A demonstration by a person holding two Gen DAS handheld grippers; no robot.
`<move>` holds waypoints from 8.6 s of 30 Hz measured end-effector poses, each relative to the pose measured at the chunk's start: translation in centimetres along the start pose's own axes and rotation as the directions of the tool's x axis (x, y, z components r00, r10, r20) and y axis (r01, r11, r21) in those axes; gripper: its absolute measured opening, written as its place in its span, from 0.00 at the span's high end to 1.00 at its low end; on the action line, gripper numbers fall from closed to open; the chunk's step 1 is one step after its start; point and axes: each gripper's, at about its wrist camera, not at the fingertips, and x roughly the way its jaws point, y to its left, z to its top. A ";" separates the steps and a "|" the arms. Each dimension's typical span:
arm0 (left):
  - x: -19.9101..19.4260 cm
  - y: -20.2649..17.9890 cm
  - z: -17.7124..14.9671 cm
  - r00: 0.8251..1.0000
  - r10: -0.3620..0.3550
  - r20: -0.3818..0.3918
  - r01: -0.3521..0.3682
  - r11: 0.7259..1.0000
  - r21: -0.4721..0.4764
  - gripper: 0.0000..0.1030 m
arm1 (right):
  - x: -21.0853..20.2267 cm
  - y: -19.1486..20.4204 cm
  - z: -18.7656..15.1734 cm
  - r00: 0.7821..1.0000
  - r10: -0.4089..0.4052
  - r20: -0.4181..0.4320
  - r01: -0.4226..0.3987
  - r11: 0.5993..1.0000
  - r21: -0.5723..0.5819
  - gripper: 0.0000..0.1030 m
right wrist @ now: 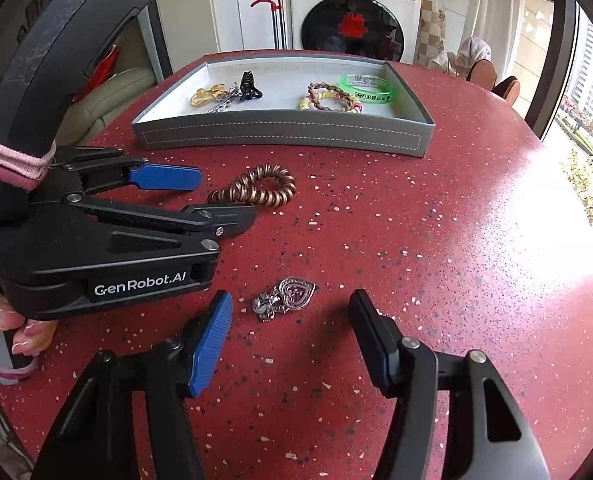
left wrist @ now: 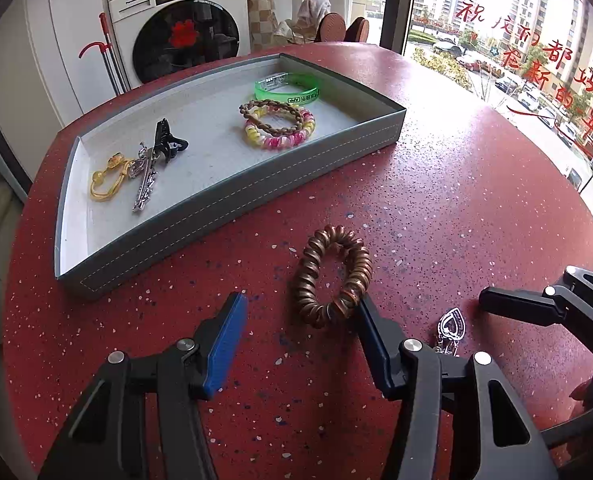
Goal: Organize jewelry
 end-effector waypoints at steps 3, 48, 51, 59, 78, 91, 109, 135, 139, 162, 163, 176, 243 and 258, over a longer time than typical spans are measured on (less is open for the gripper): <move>0.2 0.0 0.2 1.000 0.002 -0.001 -0.002 1.000 -0.002 0.29 | 0.1 0.0 0.2 0.999 -0.033 0.010 0.033 0.999 0.016 0.59; -5.9 4.6 -0.7 0.990 0.009 0.143 0.025 0.971 -0.238 0.71 | -3.1 -3.8 3.5 0.994 0.091 0.064 -0.102 0.973 0.206 0.81; -6.1 4.7 -0.7 0.989 0.010 0.149 0.026 0.971 -0.238 0.71 | -3.1 -3.7 3.8 0.994 0.091 0.064 -0.102 0.975 0.197 0.81; -6.8 5.4 -0.1 0.986 0.019 0.168 0.024 0.968 -0.248 0.71 | -3.3 -4.4 5.6 0.992 0.096 0.082 -0.110 0.974 0.199 0.81; -5.2 9.1 3.9 0.979 0.088 0.182 -0.028 0.951 -0.307 0.71 | -0.2 -6.2 14.0 0.987 0.115 0.115 -0.137 0.970 0.200 0.81; -1.2 9.7 6.7 0.985 0.103 0.136 -0.057 0.950 -0.306 0.71 | 4.9 -7.5 17.3 0.991 0.105 0.077 -0.118 0.974 0.192 0.81; 2.5 9.7 7.6 0.989 0.134 0.067 -0.111 0.954 -0.280 0.71 | 9.3 -9.4 17.7 0.996 0.090 0.021 -0.092 0.972 0.218 0.81; 3.3 8.3 7.6 0.974 0.224 0.042 -0.210 0.954 -0.214 0.71 | 8.7 -9.1 17.2 0.992 0.120 0.037 -0.126 0.966 0.226 0.56; 3.0 8.3 7.6 0.971 0.234 0.051 -0.219 0.952 -0.214 0.70 | 8.1 -9.0 17.0 0.992 0.118 0.047 -0.125 0.965 0.228 0.56; 0.2 8.4 7.4 0.955 0.278 0.109 -0.243 0.937 -0.252 0.00 | 6.1 -7.8 16.9 0.993 0.100 0.055 -0.108 0.976 0.190 0.47; 0.1 8.4 7.3 0.955 0.276 0.109 -0.242 0.937 -0.252 0.00 | 6.0 -7.6 16.9 0.994 0.094 0.058 -0.103 0.978 0.182 0.45; -1.6 7.6 5.8 0.942 0.321 0.101 -0.280 0.913 -0.297 0.00 | 3.2 -6.2 15.2 0.991 0.011 0.134 -0.029 0.991 0.130 0.15; -5.7 3.8 -0.3 0.878 0.444 0.176 -0.333 0.833 -0.442 0.00 | -1.7 -4.1 9.0 0.955 -0.120 0.270 0.095 0.990 0.105 0.13; -5.7 3.9 -0.5 0.878 0.447 0.169 -0.337 0.830 -0.444 0.00 | -1.6 -3.8 9.2 0.955 -0.122 0.269 0.099 0.990 0.097 0.13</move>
